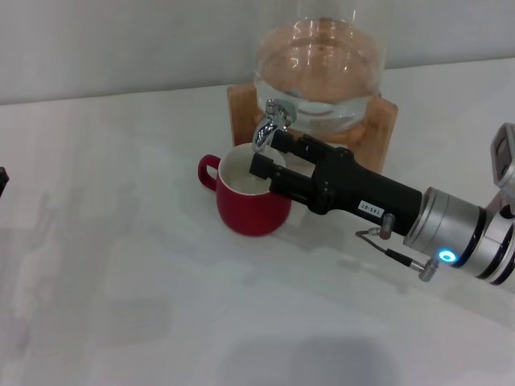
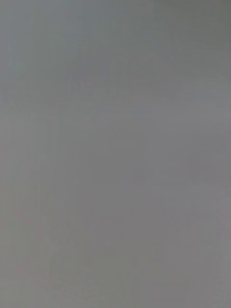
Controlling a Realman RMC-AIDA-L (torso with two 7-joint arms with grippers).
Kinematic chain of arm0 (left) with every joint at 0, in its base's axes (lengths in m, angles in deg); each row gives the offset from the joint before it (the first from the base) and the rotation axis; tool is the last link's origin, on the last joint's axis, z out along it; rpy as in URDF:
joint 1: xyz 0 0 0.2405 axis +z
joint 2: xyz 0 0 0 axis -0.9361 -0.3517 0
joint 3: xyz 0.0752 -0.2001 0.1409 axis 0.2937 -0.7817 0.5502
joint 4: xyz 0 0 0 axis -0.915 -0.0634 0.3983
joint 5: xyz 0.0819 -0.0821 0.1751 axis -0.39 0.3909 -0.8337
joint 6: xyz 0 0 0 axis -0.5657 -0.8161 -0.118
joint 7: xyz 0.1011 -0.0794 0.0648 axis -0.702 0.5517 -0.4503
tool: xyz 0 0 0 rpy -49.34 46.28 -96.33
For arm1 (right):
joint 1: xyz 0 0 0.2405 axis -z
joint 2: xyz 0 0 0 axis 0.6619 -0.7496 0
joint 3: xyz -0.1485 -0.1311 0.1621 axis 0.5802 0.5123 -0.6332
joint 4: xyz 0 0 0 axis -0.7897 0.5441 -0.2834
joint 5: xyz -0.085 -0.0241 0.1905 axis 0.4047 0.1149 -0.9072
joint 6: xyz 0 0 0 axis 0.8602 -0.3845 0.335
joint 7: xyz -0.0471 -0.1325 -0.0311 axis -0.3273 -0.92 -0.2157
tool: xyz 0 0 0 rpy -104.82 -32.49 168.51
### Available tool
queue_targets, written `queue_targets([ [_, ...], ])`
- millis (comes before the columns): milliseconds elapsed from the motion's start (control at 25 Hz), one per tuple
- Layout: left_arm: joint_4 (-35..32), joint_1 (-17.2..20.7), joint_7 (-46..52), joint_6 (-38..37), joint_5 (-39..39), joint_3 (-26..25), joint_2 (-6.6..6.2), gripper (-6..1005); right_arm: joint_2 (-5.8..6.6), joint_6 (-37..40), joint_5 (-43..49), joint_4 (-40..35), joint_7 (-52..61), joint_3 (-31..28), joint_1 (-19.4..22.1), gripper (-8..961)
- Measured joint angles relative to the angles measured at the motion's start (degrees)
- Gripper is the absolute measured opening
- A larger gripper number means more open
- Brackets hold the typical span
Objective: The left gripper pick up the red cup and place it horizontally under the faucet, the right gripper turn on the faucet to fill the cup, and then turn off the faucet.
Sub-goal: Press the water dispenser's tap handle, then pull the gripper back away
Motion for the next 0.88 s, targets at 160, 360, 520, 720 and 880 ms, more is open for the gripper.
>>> queue_targets([
  [160, 0.0, 0.0, 0.0, 0.0, 0.0, 0.0, -0.07, 882, 0.05, 0.1, 0.0, 0.0, -0.1, -0.4, 0.2, 723],
  [360, 0.0, -0.2, 0.0, 0.1, 0.0, 0.0, -0.09, 882, 0.08, 0.1, 0.0, -0.5, -0.1, -0.4, 0.7, 723],
  [520, 0.0, -0.4, 0.0, 0.2, 0.0, 0.0, -0.09, 882, 0.08, 0.1, 0.0, -0.6, -0.1, -0.5, 0.8, 723],
  [720, 0.0, -0.5, 0.0, 0.3, 0.0, 0.0, -0.09, 882, 0.15, 0.1, 0.0, -0.7, -0.1, -0.7, 0.9, 723],
  [880, 0.1, -0.5, 0.0, 0.3, 0.0, 0.0, -0.09, 882, 0.20, 0.1, 0.0, -0.7, -0.1, -1.2, 1.0, 722],
])
